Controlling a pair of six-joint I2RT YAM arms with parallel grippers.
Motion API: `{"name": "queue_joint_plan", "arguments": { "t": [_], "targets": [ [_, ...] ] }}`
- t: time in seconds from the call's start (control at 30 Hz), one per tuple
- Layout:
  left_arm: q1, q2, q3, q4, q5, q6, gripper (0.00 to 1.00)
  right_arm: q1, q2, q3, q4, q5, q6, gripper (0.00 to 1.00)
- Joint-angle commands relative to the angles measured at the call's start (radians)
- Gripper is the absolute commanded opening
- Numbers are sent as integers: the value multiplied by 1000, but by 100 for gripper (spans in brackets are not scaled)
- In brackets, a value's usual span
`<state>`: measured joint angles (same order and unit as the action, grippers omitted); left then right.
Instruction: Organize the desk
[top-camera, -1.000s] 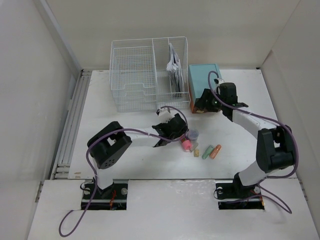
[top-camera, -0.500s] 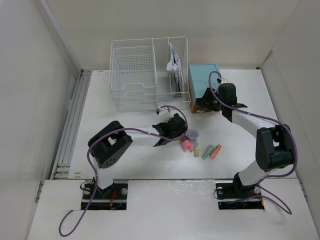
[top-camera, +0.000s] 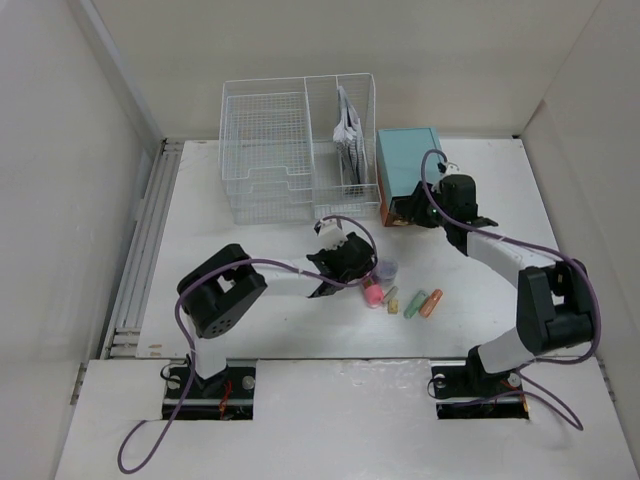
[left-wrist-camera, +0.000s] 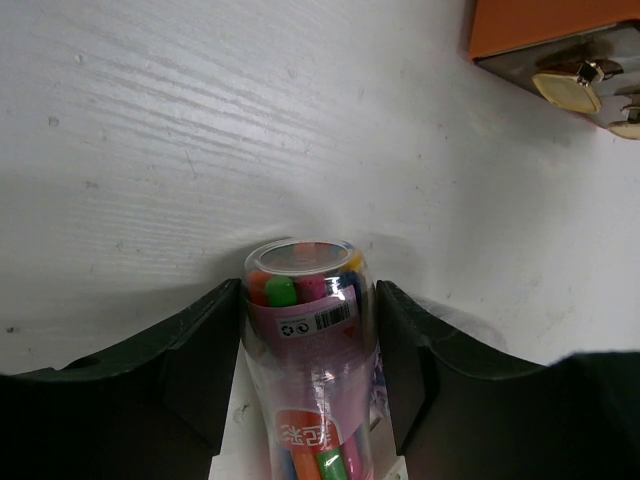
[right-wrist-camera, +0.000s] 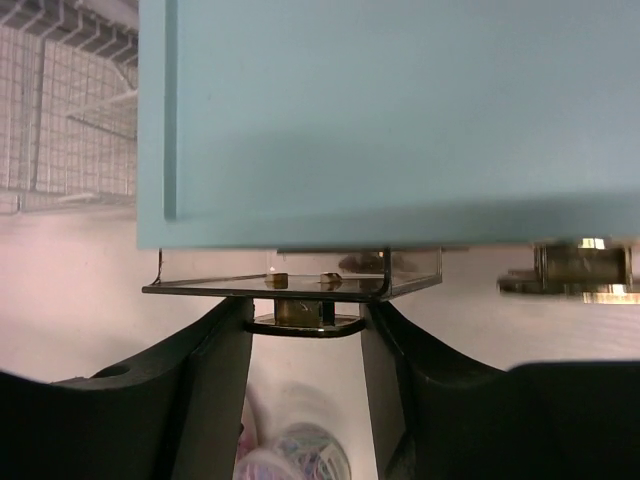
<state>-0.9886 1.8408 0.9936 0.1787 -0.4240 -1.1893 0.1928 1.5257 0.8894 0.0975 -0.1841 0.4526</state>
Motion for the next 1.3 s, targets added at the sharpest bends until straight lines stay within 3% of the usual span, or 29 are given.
{"name": "queue_joint_plan", "arguments": {
  "t": [0.0, 0.2, 0.27, 0.43, 0.57, 0.77, 1.27],
  "targets": [
    [-25, -34, -47, -64, -1, -10, 37, -18, -104, -33, 84, 48, -11, 29],
    [-45, -35, -58, -116, -10, -10, 37, -18, -191, -87, 19, 26, -46, 28],
    [-45, -35, -49, -136, -19, -10, 29, -18, -211, -98, -8, 15, -55, 28],
    [-55, -81, -70, -173, -44, -10, 29, -18, -263, -129, -56, -3, -65, 28],
    [-55, -162, -90, -193, -82, 0, 20, -18, -312, -164, -97, -12, -86, 28],
    [-41, -227, 5, -280, -128, 74, 19, -18, -375, -187, -168, -21, -123, 28],
    [42, -216, 227, -280, -95, 221, 19, -18, -476, -159, -495, -135, -270, 28]
  ]
}}
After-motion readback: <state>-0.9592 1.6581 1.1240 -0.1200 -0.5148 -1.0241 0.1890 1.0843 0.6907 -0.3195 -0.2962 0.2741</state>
